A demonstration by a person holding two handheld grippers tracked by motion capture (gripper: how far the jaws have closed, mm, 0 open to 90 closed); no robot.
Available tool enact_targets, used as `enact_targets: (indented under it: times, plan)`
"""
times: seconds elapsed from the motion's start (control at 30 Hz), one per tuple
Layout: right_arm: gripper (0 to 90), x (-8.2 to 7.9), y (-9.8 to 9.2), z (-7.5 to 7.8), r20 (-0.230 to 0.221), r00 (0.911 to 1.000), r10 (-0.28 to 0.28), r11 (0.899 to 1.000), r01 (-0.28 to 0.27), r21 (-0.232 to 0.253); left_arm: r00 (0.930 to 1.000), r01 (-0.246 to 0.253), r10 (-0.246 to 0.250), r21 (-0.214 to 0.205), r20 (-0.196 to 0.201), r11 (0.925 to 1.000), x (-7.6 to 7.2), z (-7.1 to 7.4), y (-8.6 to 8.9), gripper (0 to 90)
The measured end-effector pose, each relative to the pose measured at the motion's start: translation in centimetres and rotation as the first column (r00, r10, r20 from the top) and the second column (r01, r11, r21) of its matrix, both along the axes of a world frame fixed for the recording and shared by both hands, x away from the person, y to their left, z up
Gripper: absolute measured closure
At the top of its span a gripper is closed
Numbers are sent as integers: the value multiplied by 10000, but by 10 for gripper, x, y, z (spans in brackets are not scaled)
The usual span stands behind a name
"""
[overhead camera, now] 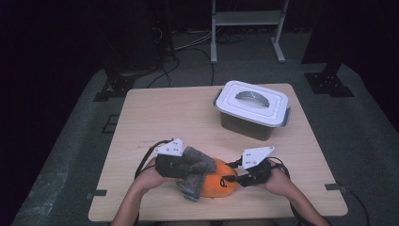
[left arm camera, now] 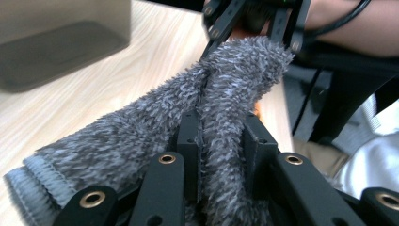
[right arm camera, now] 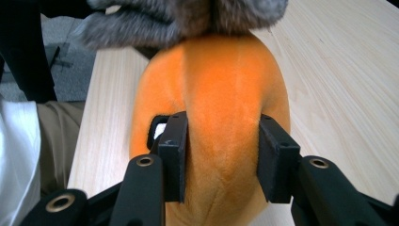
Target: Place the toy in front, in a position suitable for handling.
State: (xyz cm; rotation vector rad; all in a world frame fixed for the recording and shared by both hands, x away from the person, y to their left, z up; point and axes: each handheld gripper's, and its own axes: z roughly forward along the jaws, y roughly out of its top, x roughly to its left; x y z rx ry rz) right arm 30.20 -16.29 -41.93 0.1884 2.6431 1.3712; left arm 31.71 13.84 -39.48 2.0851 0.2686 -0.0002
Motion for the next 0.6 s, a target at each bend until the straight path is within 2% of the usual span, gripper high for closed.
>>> enact_targets:
  times: [0.07, 0.17, 0.23, 0.3, 0.37, 0.47, 0.5, 0.6]
  plan:
    - [586, 1, -4, 0, 15, 10000, 4, 10000, -4, 5, 9996, -281, 281, 85, -5, 9996, 2, -2, 9, 725]
    - [584, 2, -7, 1, -11, 10000, -5, 9999, 5, 101, 9977, -603, 597, -168, -330, 9980, 7, -8, 20, 726]
    - [582, 2, -5, 1, -29, 10000, 16, 9998, -15, 197, 9972, -613, 595, -396, -458, 9973, 8, -9, 22, 727]
    - [567, 1, -2, 1, -47, 10000, 16, 9995, -14, 326, 9978, -381, 346, -616, -573, 9974, 7, -10, 18, 727]
    - [500, 1, 0, 1, -147, 9998, -98, 9989, 104, 456, 9982, -176, 152, -413, -583, 9990, 6, -11, 12, 727]
    - [388, 4, -3, 0, -686, 9974, -237, 9971, 285, 701, 9976, -22, 3, -272, -699, 9996, 5, -12, 11, 727]
    - [363, 5, -5, 0, -1073, 9939, -267, 9953, 365, 901, 9972, 55, -75, -275, -739, 9996, 4, -12, 11, 727]
    - [342, 7, -9, 0, -1366, 9900, -340, 9930, 490, 1076, 9964, 295, -313, -241, -787, 9993, 2, -13, 10, 727]
